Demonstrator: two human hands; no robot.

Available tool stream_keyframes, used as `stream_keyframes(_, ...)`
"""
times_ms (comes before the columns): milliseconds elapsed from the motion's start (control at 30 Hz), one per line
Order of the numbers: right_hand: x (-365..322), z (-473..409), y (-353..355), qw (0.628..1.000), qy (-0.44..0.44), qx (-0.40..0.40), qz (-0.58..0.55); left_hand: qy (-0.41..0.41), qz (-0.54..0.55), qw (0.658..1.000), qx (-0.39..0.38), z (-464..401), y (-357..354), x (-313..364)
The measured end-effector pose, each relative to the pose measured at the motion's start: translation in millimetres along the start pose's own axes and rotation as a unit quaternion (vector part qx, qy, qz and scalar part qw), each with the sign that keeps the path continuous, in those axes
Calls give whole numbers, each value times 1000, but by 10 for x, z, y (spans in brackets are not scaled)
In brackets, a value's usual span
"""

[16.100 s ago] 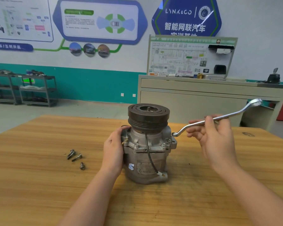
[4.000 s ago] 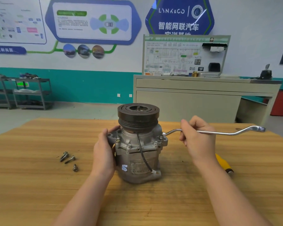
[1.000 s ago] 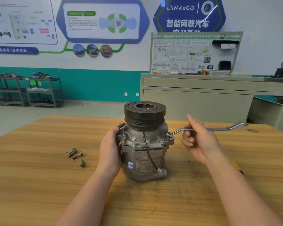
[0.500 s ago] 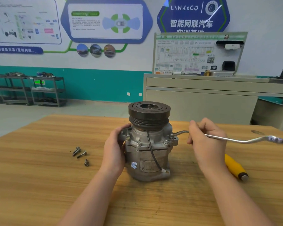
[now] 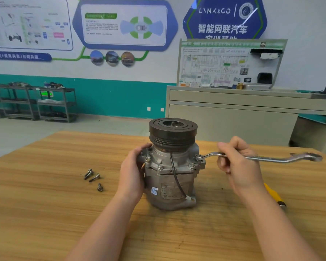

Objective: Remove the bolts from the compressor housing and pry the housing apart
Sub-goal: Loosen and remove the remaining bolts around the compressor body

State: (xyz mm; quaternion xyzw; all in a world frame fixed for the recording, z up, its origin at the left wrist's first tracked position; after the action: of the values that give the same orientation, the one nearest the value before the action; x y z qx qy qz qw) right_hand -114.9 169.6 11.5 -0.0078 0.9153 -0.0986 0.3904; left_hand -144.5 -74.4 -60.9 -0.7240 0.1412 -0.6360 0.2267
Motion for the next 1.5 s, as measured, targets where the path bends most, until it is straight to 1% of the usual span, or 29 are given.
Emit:
stream_keyframes(33, 80, -30, 11, 997, -54, -13, -59, -1, -1, 1000, -2, -2, -1, 1)
stream_keyframes(100, 218, -32, 4, 976, -146, -20, -159, -5, -5, 1000, -4, 0, -7, 7)
stream_keyframes(167, 317, 9, -18, 956, -198, 6, -216, -8, -5, 1000, -5, -2, -6, 9)
stream_keyframes(233, 403, 39, 14, 932, -214, 86, -279, -8, -4, 1000, -7, -1, -5, 10)
stream_keyframes(300, 436, 60, 91, 904, -210, 176, -328, -8, -6, 1000, -8, 2, -4, 9)
stream_keyframes(333, 415, 64, 133, 905, -195, 200, -321, -7, -7, 1000, -9, 4, -3, 7)
stream_keyframes(400, 315, 56, 201, 938, -146, 206, -237, -5, -11, 1000, -10, 6, -7, 5)
stream_keyframes(467, 183, 58, 197, 971, -86, 188, -120, -5, -15, 1000, -10, 7, -8, 5)
stream_keyframes(533, 26, 85, 137, 987, -19, 156, 13, -6, -15, 1000, -11, 5, 0, 4)
stream_keyframes(567, -57, 108, 85, 987, 20, 137, 84, -7, -14, 1000, -11, 3, 4, 2)
stream_keyframes(633, -222, 183, -36, 969, 120, 109, 189, -5, -7, 1000, -10, -8, 6, -4)
stream_keyframes(733, -503, 386, -331, 910, 289, 50, 294, 1, 12, 1000, -10, -35, 10, -22)
stream_keyframes(800, -591, 501, -511, 875, 356, 12, 328, 4, 13, 1000, -13, -49, 14, -35)
stream_keyframes(833, -602, 528, -565, 864, 371, 4, 340, 4, 12, 1000, -13, -56, 18, -39)
stream_keyframes(867, -597, 534, -588, 863, 371, 1, 344, 3, 11, 1000, -12, -58, 26, -39)
stream_keyframes(900, -580, 519, -577, 870, 360, 5, 335, 2, 9, 1000, -10, -60, 25, -37)
stream_keyframes(1000, -458, 388, -399, 939, 259, 8, 224, 3, -3, 1000, -10, -41, 8, -27)
stream_keyframes(1033, -399, 328, -324, 957, 222, 7, 187, 4, -4, 1000, -12, -37, 3, -27)
stream_keyframes(1133, -185, 100, -97, 987, 105, 18, 123, -1, -5, 1000, -11, -34, 7, -15)
stream_keyframes(1200, -12, -14, -11, 999, 9, 14, 32, -3, -5, 1000, -9, -39, 13, -12)
stream_keyframes(1267, 182, -51, 22, 990, -98, 14, -96, -1, -6, 1000, -12, -42, 14, -20)
stream_keyframes(1333, 351, -7, 24, 958, -203, 47, -198, 0, -9, 1000, -17, -44, 13, -30)
stream_keyframes(1367, 413, 33, 13, 939, -238, 72, -236, -1, -8, 1000, -17, -48, 18, -31)
stream_keyframes(1433, 492, 73, 22, 914, -251, 129, -292, -2, -4, 1000, -19, -51, 17, -30)
stream_keyframes(1467, 496, 75, 47, 909, -238, 159, -304, -2, -3, 1000, -19, -50, 13, -27)
stream_keyframes(1500, 471, 74, 77, 915, -215, 183, -288, -1, -3, 1000, -18, -47, 16, -24)
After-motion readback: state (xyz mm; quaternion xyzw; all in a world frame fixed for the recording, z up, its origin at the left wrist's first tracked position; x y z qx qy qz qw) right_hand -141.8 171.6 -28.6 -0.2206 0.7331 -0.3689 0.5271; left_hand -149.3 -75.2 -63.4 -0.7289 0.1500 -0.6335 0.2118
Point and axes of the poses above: each hand's wrist, its own z-axis away from the middle knuckle, its own y-axis out of the back of the hand, x = y × z, the point moved 7 cm from there along -z, towards the middle knuckle, and after that the axes turned 6 degrees about y, right-handed, at the moved point
